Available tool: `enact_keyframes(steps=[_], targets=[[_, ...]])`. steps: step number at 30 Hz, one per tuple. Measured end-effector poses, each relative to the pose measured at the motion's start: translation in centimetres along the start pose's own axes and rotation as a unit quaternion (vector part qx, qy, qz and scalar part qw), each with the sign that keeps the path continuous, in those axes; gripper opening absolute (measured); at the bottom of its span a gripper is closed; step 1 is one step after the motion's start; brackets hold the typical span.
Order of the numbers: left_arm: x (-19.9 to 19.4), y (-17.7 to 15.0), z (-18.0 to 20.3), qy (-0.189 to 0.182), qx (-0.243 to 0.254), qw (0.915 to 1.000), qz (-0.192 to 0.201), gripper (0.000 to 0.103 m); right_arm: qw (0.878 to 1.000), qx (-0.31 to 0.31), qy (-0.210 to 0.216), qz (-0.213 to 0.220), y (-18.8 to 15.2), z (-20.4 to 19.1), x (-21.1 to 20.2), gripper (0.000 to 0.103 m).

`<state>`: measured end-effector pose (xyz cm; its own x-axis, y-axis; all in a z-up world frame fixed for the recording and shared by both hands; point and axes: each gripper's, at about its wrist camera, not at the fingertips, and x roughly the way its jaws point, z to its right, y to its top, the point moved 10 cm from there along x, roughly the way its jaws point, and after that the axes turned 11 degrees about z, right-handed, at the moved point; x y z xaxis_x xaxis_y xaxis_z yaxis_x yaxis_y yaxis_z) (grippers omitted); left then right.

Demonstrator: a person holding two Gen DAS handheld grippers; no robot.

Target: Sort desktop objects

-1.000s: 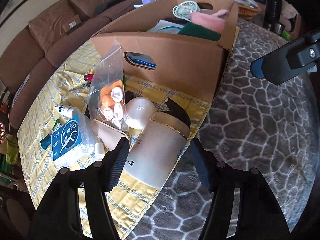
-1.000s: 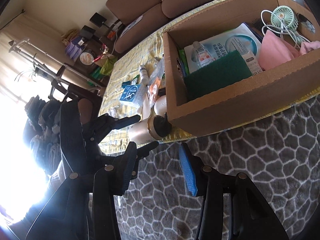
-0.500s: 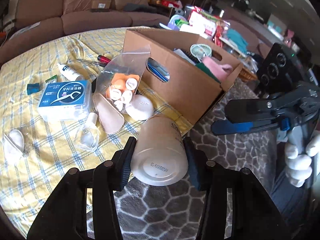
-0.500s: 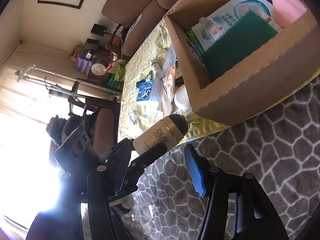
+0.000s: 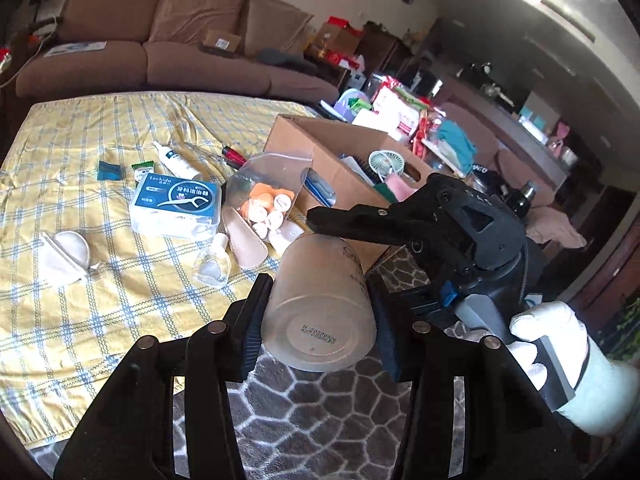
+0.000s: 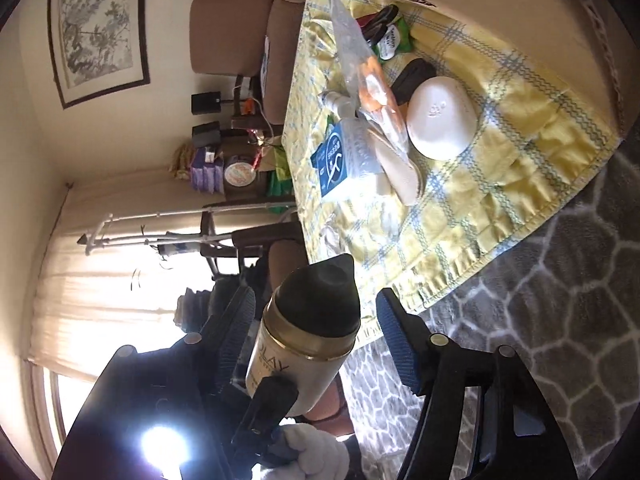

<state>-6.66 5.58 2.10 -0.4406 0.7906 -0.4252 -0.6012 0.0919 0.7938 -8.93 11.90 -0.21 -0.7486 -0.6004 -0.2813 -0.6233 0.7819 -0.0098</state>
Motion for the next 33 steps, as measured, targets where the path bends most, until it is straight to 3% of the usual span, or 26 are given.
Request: enact_keyframes(steps=[1, 3, 7, 13, 15, 19, 23, 26, 28, 29, 31, 33], targets=[[-0.1, 0.1, 0.1, 0.002, 0.006, 1.0000, 0.003, 0.045, 1.000, -0.004, 0.004, -0.016, -0.5, -0.5, 0.6, 0.054], [-0.4, 0.2, -0.1, 0.008, 0.018, 0.9998, 0.011, 0.045, 0.999, -0.028, -0.015, -0.037, -1.6, -1.4, 1.8, 0.055], [-1.4, 0.9, -0.8, 0.012, 0.013, 0.9996, 0.022, 0.045, 0.994, -0.098, -0.044, -0.027, -2.1, -3.2, 2.7, 0.050], [-3.5, 1.0, -3.0, 0.048, 0.009, 0.9988, 0.004, 0.048, 0.965, -0.242, -0.098, -0.033, -4.4, -5.6, 5.3, 0.050], [-4.7, 0.4, -4.3, 0.067, 0.012, 0.9976, -0.014, 0.049, 0.943, -0.307, -0.126, -0.029, -4.8, -5.9, 6.3, 0.050], [-7.3, -1.0, -7.6, 0.099, -0.015, 0.9945, -0.030, 0.051, 0.887, -0.425, -0.181, -0.032, -6.2, -4.9, 9.2, 0.049], [-8.3, -2.4, -9.4, 0.117, -0.042, 0.9911, -0.046, 0.051, 0.822, -0.529, -0.210, -0.036, -8.6, -3.1, 11.1, 0.049], [-8.0, -3.7, -9.5, 0.116, -0.041, 0.9906, -0.061, 0.051, 0.803, -0.548, -0.228, -0.049, -9.3, -2.0, 12.1, 0.049], [-8.0, -4.3, -8.8, 0.114, -0.025, 0.9910, -0.065, 0.051, 0.808, -0.544, -0.220, -0.056, -9.6, -2.5, 12.2, 0.050], [-8.0, -4.6, -8.5, 0.111, -0.019, 0.9913, -0.068, 0.051, 0.818, -0.532, -0.213, -0.056, -9.6, -3.0, 12.0, 0.050], [-8.2, -5.1, -7.9, 0.107, -0.009, 0.9916, -0.072, 0.051, 0.842, -0.500, -0.193, -0.053, -9.3, -4.1, 11.1, 0.064], [-8.4, -5.5, -7.3, 0.098, -0.003, 0.9926, -0.073, 0.051, 0.858, -0.479, -0.180, -0.043, -9.2, -5.6, 9.5, 0.071]])
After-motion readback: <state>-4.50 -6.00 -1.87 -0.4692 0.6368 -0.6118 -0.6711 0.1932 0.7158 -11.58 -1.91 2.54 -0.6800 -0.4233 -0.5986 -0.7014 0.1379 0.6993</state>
